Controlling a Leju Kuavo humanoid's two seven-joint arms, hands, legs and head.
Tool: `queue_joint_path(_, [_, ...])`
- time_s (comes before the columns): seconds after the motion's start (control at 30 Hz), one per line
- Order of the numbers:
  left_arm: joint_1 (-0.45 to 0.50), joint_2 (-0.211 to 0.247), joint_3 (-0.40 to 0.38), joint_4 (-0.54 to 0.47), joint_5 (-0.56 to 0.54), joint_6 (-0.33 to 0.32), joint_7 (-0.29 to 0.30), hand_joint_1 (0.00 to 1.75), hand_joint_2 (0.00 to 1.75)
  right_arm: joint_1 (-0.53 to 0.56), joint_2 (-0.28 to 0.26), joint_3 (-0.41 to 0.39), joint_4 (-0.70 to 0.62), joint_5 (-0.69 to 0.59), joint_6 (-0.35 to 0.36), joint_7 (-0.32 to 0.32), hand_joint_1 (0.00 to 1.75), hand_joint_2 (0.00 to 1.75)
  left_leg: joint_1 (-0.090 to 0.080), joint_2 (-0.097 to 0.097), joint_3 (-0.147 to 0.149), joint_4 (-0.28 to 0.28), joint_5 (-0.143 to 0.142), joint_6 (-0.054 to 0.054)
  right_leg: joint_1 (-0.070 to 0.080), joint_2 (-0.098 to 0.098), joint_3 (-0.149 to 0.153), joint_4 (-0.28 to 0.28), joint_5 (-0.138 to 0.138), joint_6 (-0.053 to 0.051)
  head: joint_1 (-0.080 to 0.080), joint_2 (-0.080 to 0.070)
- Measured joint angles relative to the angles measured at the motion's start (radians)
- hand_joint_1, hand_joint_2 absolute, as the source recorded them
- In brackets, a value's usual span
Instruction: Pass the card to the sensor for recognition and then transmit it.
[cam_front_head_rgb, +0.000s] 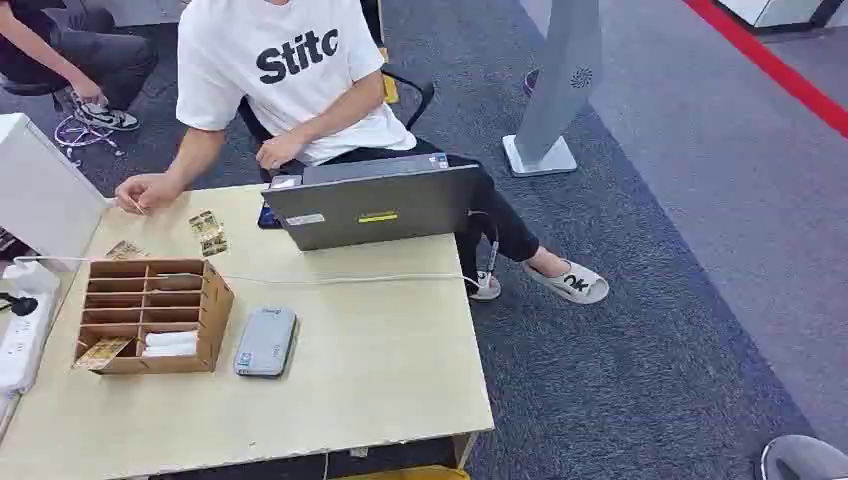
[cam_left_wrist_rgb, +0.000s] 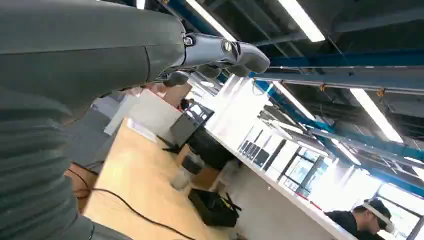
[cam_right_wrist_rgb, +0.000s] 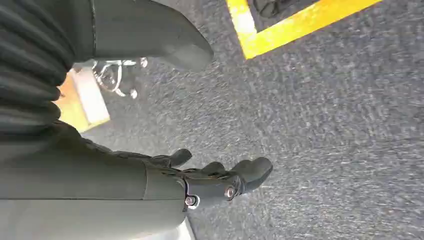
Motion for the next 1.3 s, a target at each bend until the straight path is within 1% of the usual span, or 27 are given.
queue_joint_path(0.1, [-0.083,0.060,-0.100,0.074,-0.077,0.035,0.106,0.00,1.75,0.000,-0.001,0.015,0.000,0.024,0.013,0.019,0.00,1.75,0.001,0.000,0.000,0.000,0.001,-0.001,0.000,0.000,-0.001,0.000,0.001,-0.001,-0.001,0.000])
queue_joint_path(0.13, [-0.116,0.081,-0.140,0.100,-0.098,0.045,0.127,0.00,1.75,0.000,-0.001,0.020,0.000,0.031,0.016,0.021,0.00,1.75,0.001,0.000,-0.001,0.000,0.002,-0.001,0.000,0.000,-0.001,0.000,0.002,-0.001,-0.001,0.000])
queue_joint_path(0.2, [-0.207,0.115,-0.206,0.179,-0.148,0.059,0.182,0.00,1.75,0.000,-0.002,0.031,0.000,0.052,0.023,0.032,0.00,1.75,0.001,-0.002,-0.002,0.000,0.005,-0.001,0.001,-0.001,-0.002,0.000,0.003,-0.001,-0.002,0.000])
queue_joint_path(0.27, [-0.304,0.144,-0.277,0.256,-0.171,0.058,0.242,0.00,1.75,-0.001,-0.005,0.045,0.000,0.069,0.032,0.038,0.00,1.75,0.001,-0.004,-0.005,0.000,0.007,-0.002,0.001,-0.003,-0.002,0.001,0.005,-0.001,-0.001,0.000])
queue_joint_path(0.3, [-0.337,0.154,-0.305,0.283,-0.178,0.057,0.253,0.00,1.75,-0.002,-0.006,0.048,0.000,0.071,0.032,0.039,0.00,1.75,0.001,-0.003,-0.005,0.000,0.008,-0.002,0.001,-0.002,-0.002,0.001,0.007,-0.003,-0.001,0.000])
queue_joint_path(0.37, [-0.385,0.166,-0.342,0.323,-0.184,0.055,0.265,0.00,1.75,-0.001,-0.008,0.055,0.000,0.078,0.032,0.045,0.00,1.75,0.001,0.001,-0.005,0.000,0.008,-0.002,0.001,0.002,-0.004,0.001,0.008,-0.002,-0.001,0.000])
queue_joint_path(0.43, [-0.429,0.169,-0.375,0.352,-0.198,0.036,0.273,0.00,1.75,0.001,-0.010,0.066,0.000,0.090,0.033,0.053,0.00,1.75,0.001,0.002,-0.006,0.000,0.008,-0.002,0.001,0.003,-0.006,0.001,0.009,-0.001,-0.002,0.000])
queue_joint_path(0.53, [-0.522,0.166,-0.445,0.400,-0.246,-0.005,0.329,0.00,1.75,-0.001,-0.011,0.075,0.000,0.108,0.045,0.043,0.00,1.75,0.001,-0.001,-0.010,0.001,0.010,0.000,0.001,0.001,-0.008,0.001,0.009,0.000,0.000,0.000])
queue_joint_path(0.63, [-0.599,0.159,-0.512,0.431,-0.283,-0.016,0.365,0.00,1.75,-0.003,-0.011,0.089,0.000,0.121,0.053,0.034,0.00,1.75,0.000,0.001,-0.010,0.001,0.010,-0.001,0.001,0.002,-0.008,0.001,0.011,0.000,0.000,0.000])
queue_joint_path(0.77, [-0.646,0.146,-0.565,0.452,-0.308,-0.038,0.396,0.00,1.75,-0.002,-0.011,0.095,0.002,0.130,0.053,0.042,0.00,1.75,0.000,0.003,-0.011,0.001,0.010,-0.001,0.001,0.004,-0.010,0.001,0.011,0.000,0.000,0.000])
queue_joint_path(0.83, [-0.661,0.144,-0.589,0.459,-0.316,-0.044,0.401,0.00,1.75,-0.002,-0.011,0.098,0.003,0.131,0.053,0.045,0.00,1.75,0.000,0.003,-0.011,0.001,0.010,-0.001,0.001,0.004,-0.010,0.001,0.011,0.000,0.000,0.000])
queue_joint_path(1.0, [-0.678,0.139,-0.612,0.472,-0.318,-0.044,0.404,0.00,1.75,-0.001,-0.011,0.102,0.004,0.131,0.053,0.047,0.00,1.75,0.001,0.004,-0.011,0.001,0.010,-0.001,0.001,0.005,-0.011,0.001,0.011,0.000,0.000,0.000])
queue_joint_path(1.03, [-0.679,0.139,-0.614,0.473,-0.317,-0.044,0.404,0.07,1.75,-0.001,-0.011,0.102,0.004,0.131,0.053,0.047,0.00,1.75,0.001,0.004,-0.011,0.001,0.010,-0.001,0.001,0.005,-0.011,0.001,0.011,0.000,0.000,0.000])
queue_joint_path(1.07, [-0.681,0.138,-0.616,0.477,-0.315,-0.044,0.404,1.54,1.75,-0.001,-0.011,0.103,0.005,0.131,0.053,0.047,0.00,1.75,0.001,0.004,-0.011,0.001,0.010,-0.001,0.001,0.005,-0.011,0.001,0.011,0.000,0.000,0.000])
queue_joint_path(1.1, [-0.681,0.138,-0.616,0.479,-0.313,-0.045,0.404,1.75,1.75,-0.001,-0.011,0.103,0.005,0.131,0.053,0.048,0.00,1.75,0.001,0.004,-0.011,0.001,0.010,-0.001,0.001,0.005,-0.011,0.001,0.011,0.000,0.000,0.000])
queue_joint_path(1.3, [-0.679,0.136,-0.617,0.490,-0.290,-0.063,0.404,1.75,1.75,-0.001,-0.011,0.110,0.005,0.142,0.053,0.053,0.00,1.75,0.000,0.004,-0.011,0.001,0.010,-0.001,0.001,0.005,-0.011,0.001,0.011,0.000,0.000,0.000])
